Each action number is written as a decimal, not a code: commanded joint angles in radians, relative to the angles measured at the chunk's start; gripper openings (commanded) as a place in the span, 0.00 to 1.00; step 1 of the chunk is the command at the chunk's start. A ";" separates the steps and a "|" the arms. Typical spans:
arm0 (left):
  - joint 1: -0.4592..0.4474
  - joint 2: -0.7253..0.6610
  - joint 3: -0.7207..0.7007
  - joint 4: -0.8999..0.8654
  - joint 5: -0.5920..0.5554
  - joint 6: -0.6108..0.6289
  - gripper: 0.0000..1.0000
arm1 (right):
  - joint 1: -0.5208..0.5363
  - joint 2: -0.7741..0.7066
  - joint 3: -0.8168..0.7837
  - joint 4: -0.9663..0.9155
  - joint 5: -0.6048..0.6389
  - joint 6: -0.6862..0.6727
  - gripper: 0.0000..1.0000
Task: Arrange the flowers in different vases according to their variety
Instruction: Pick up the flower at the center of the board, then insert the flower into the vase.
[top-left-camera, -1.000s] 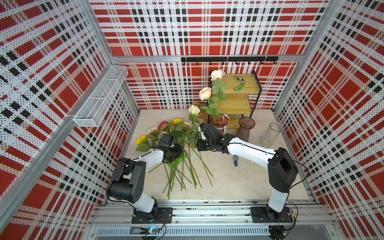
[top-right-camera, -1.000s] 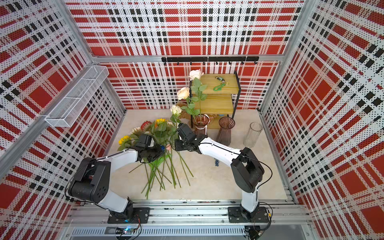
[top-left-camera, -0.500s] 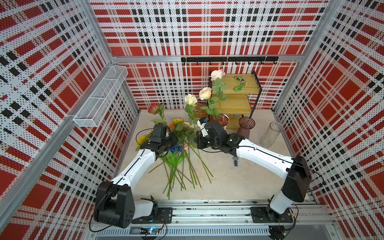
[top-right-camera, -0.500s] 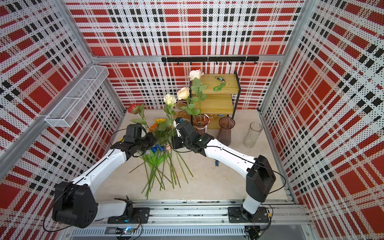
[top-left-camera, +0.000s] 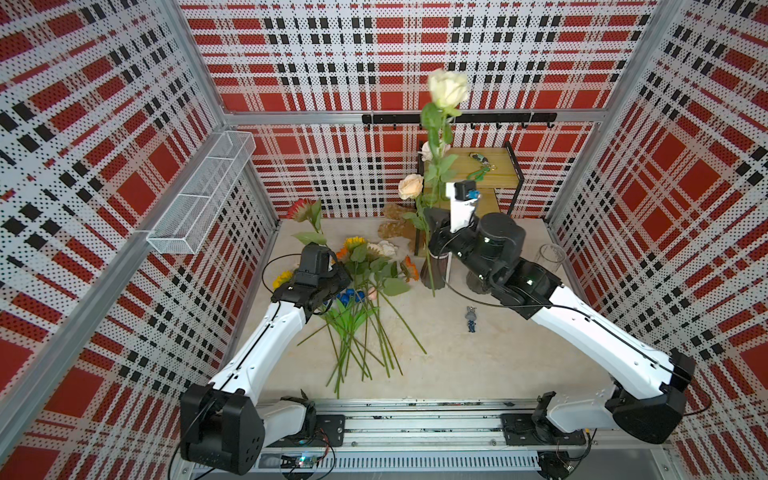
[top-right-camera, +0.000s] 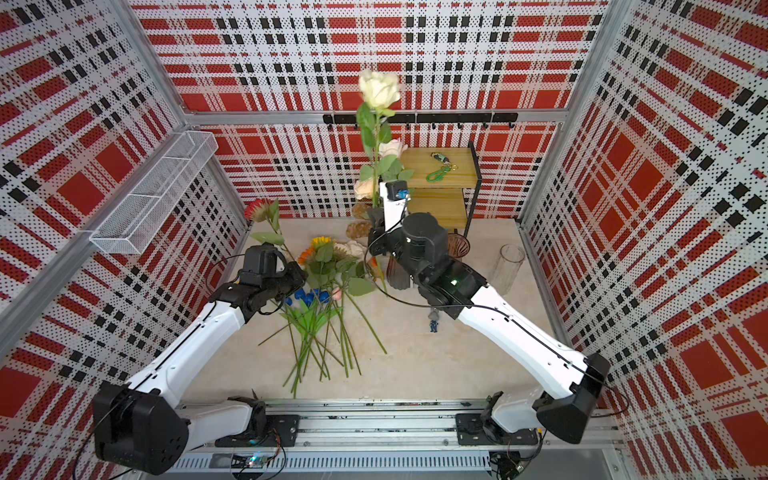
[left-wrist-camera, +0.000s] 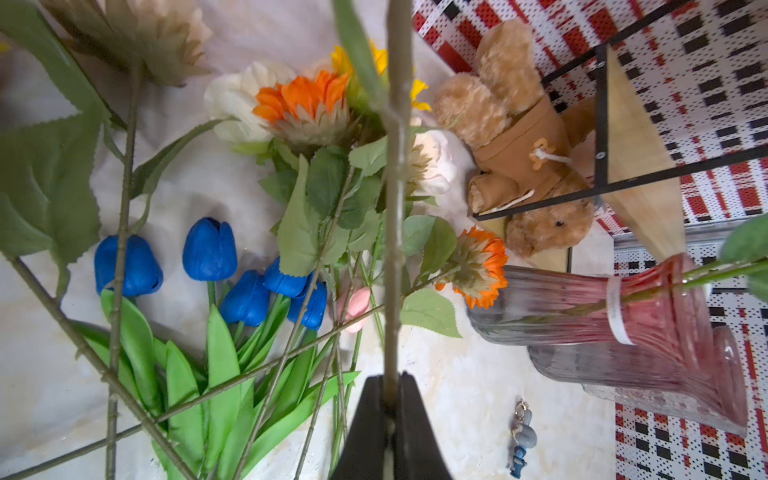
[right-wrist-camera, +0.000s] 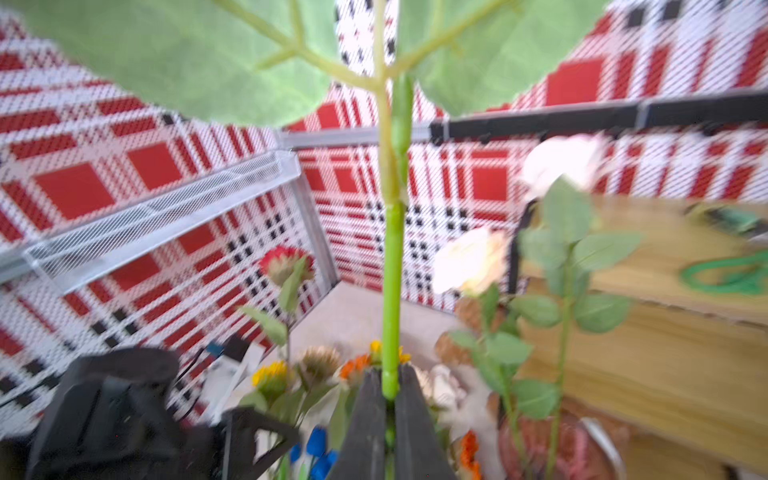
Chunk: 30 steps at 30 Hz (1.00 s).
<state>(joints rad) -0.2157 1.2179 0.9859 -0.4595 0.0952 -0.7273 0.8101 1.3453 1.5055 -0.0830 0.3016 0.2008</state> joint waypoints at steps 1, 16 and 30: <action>-0.015 -0.024 0.036 -0.005 -0.046 0.019 0.00 | -0.045 -0.022 -0.060 0.224 0.060 -0.127 0.00; -0.060 -0.054 0.098 -0.031 -0.092 0.032 0.00 | -0.203 0.116 -0.125 0.623 -0.050 -0.189 0.00; -0.066 -0.075 0.140 -0.052 -0.132 0.049 0.00 | -0.280 0.239 -0.210 0.724 -0.081 -0.077 0.00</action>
<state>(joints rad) -0.2760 1.1568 1.0744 -0.5129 -0.0120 -0.7017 0.5377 1.5585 1.3285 0.5968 0.2344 0.0738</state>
